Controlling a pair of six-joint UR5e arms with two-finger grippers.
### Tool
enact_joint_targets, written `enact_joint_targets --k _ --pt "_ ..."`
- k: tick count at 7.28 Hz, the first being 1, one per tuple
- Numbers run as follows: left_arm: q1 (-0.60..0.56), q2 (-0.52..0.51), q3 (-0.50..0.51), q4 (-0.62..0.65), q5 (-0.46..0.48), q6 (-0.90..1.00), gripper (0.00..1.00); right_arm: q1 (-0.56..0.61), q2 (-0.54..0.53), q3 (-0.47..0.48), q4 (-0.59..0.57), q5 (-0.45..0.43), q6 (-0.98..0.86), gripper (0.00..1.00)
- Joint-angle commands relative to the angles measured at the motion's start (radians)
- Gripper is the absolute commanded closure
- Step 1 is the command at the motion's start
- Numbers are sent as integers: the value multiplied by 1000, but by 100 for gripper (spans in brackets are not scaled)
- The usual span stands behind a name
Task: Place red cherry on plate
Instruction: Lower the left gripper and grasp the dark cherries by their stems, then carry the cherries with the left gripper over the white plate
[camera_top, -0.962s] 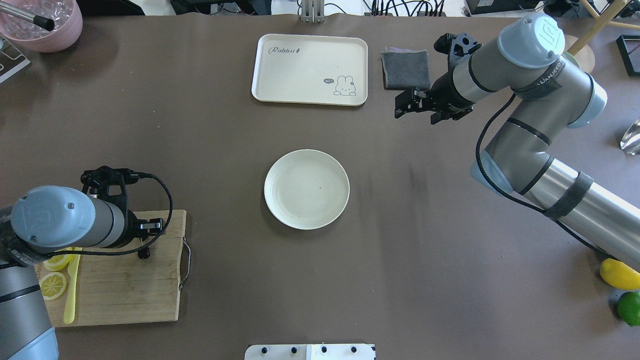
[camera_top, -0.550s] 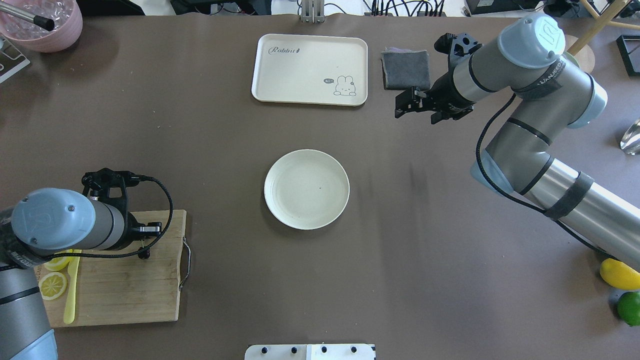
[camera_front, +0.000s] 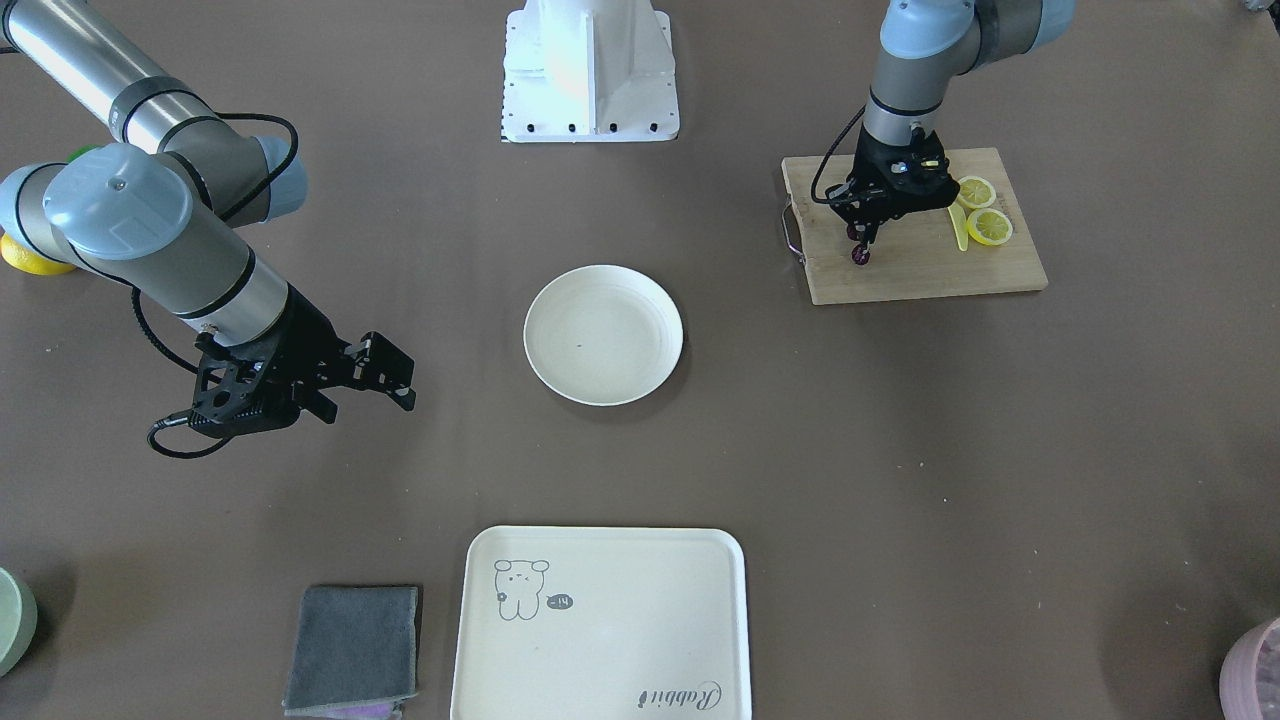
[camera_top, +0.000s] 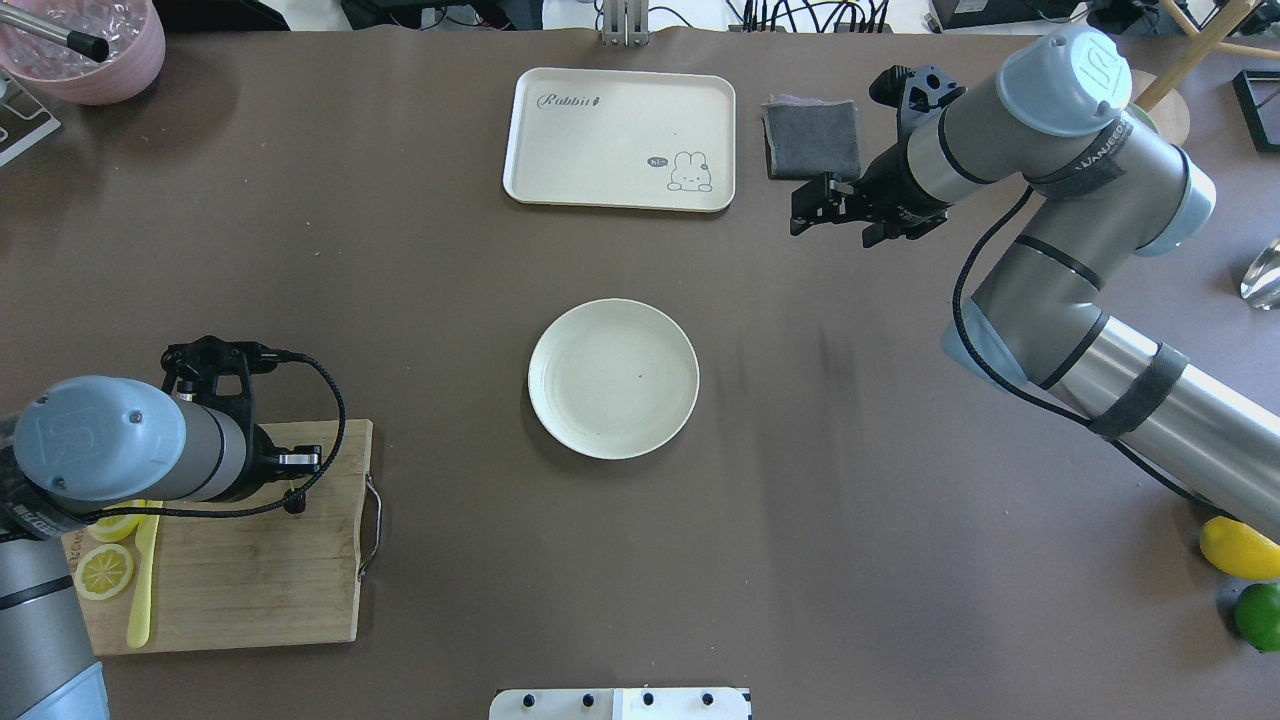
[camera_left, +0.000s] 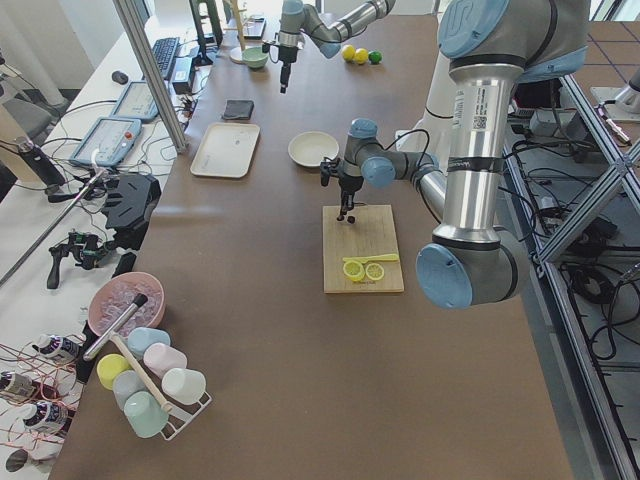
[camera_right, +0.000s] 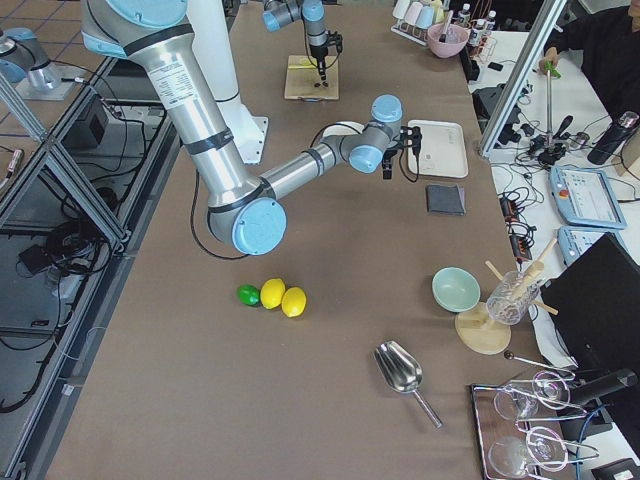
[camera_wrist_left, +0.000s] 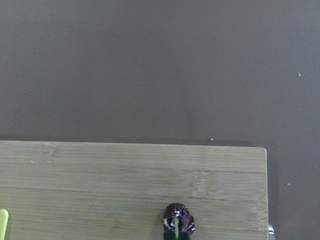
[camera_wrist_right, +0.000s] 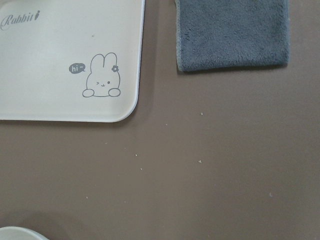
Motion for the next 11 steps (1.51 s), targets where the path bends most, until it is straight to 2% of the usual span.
enact_joint_targets --k 1,3,6,8,10,11 --pt "-41 -24 -101 143 -5 3 100 0 0 0 0 1 0 0" --pt "-45 -189 -76 247 -5 0 100 4 -2 0 0 4 0 0" --pt "-39 -404 61 263 -2 -32 100 9 -12 6 0 4 0 0" --pt "-28 -564 202 255 1 -95 100 9 -29 20 0 4 0 0" --pt "-9 -645 320 180 4 -155 100 9 -37 34 2 1 0 0" --pt "13 -655 369 143 38 -161 100 9 -41 34 2 -2 0 0"
